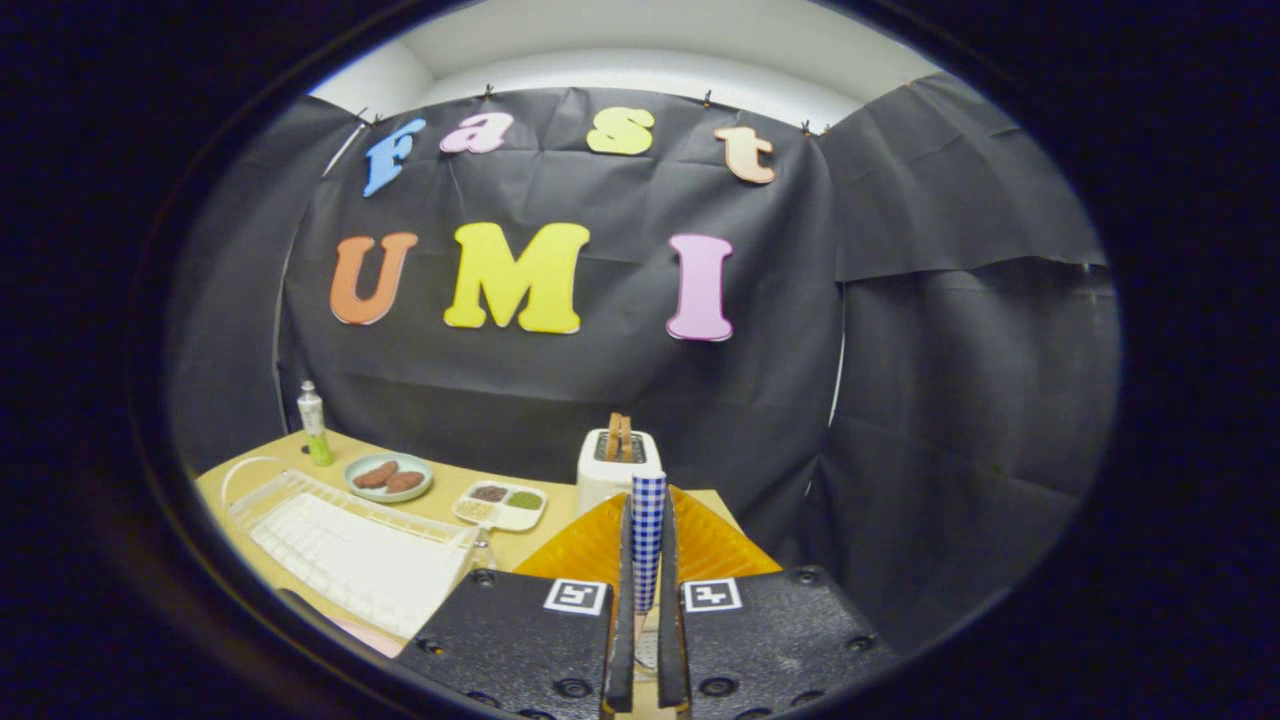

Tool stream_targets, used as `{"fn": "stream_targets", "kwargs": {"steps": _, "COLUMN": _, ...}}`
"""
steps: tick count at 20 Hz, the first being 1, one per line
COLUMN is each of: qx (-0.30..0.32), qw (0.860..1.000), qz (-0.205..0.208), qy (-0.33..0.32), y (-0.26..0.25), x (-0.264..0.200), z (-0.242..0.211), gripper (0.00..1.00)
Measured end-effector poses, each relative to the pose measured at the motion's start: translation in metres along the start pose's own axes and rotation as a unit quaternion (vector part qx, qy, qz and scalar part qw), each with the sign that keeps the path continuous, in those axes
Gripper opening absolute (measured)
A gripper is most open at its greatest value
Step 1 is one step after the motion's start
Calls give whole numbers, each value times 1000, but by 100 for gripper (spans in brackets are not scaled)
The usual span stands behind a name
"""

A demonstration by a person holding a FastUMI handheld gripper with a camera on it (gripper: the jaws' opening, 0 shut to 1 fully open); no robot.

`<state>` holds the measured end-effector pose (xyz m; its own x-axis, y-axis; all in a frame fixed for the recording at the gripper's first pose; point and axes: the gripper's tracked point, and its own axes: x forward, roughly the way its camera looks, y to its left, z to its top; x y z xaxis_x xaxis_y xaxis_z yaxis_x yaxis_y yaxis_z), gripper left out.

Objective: Take the plate from the dish rack, then take the spoon from the basket and place it into the plate.

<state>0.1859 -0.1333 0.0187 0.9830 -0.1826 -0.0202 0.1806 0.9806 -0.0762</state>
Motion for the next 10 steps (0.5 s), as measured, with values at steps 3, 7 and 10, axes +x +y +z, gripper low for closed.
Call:
{"fn": "stream_targets", "kwargs": {"steps": 3, "qx": 19, "qw": 999, "qz": 45, "qy": -11, "y": 50, "x": -44, "z": -8, "gripper": 15}}
{"fn": "stream_targets", "kwargs": {"steps": 7, "qx": 35, "qw": 995, "qz": 92, "qy": -11, "y": 128, "x": -86, "z": -39, "gripper": 14}}
{"fn": "stream_targets", "kwargs": {"steps": 10, "qx": 23, "qw": 992, "qz": 127, "qy": -1, "y": 186, "x": -101, "z": -68, "gripper": 15}}
